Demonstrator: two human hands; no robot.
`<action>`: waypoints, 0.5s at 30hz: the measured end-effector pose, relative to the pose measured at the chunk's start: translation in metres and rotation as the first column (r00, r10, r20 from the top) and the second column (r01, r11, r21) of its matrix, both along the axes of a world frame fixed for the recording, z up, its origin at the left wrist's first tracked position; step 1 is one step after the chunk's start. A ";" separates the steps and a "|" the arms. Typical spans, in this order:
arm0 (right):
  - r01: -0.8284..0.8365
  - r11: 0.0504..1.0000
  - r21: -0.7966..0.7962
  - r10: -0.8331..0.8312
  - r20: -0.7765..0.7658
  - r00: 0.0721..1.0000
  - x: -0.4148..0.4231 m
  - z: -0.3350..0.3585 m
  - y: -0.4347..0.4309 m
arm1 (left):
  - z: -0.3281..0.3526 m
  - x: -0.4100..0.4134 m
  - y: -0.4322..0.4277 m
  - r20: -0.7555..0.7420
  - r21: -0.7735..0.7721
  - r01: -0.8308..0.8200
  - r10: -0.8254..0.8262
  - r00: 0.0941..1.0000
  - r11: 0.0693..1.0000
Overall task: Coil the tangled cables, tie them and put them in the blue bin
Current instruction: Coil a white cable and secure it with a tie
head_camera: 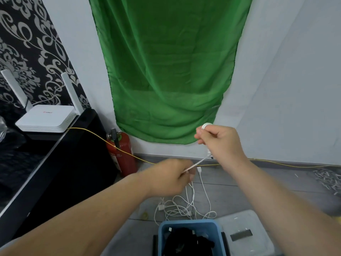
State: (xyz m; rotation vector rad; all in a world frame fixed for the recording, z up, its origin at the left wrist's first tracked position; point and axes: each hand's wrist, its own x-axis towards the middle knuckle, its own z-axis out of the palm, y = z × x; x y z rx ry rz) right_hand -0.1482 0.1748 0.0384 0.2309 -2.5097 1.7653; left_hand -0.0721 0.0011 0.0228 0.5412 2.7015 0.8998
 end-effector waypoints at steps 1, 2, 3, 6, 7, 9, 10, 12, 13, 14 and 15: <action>-0.033 0.991 0.132 0.036 -0.025 0.999 0.000 -0.004 0.002 | 0.005 -0.001 -0.001 -0.051 0.055 -0.008 0.011 0.999 0.998; -0.073 0.972 0.223 0.081 -0.026 0.996 0.001 -0.005 0.003 | 0.010 -0.003 -0.004 -0.098 0.106 -0.020 0.030 0.995 0.994; -0.121 0.957 0.263 0.125 0.003 0.992 0.003 -0.005 0.003 | 0.014 -0.006 -0.008 -0.143 0.151 -0.039 0.060 0.988 0.988; -0.267 0.948 0.170 0.230 0.210 0.950 0.010 0.001 -0.002 | 0.022 -0.016 -0.024 -0.256 0.290 -0.141 0.218 0.942 0.947; -0.287 0.953 0.101 0.249 0.284 0.926 0.012 0.003 -0.004 | 0.024 -0.018 -0.029 -0.257 0.337 -0.190 0.284 0.923 0.922; -0.328 0.944 -0.044 0.319 0.383 0.867 0.014 0.004 -0.007 | 0.026 -0.023 -0.038 -0.140 0.446 -0.311 0.409 0.902 0.839; -0.366 0.925 -0.104 0.375 0.415 0.829 0.015 0.005 -0.010 | 0.026 -0.024 -0.043 -0.041 0.493 -0.372 0.448 0.893 0.787; -0.412 0.881 -0.234 0.473 0.475 0.742 0.020 0.007 -0.014 | 0.024 -0.026 -0.048 0.136 0.541 -0.457 0.463 0.876 0.706; -0.407 0.860 -0.307 0.510 0.507 0.695 0.021 0.010 -0.016 | 0.023 -0.027 -0.050 0.194 0.548 -0.483 0.458 0.868 0.683; -0.384 0.841 -0.382 0.540 0.534 0.651 0.023 0.014 -0.017 | 0.022 -0.026 -0.052 0.234 0.554 -0.497 0.448 0.863 0.668; -0.350 0.821 -0.452 0.564 0.546 0.619 0.023 0.018 -0.018 | 0.023 -0.026 -0.054 0.264 0.567 -0.500 0.430 0.863 0.655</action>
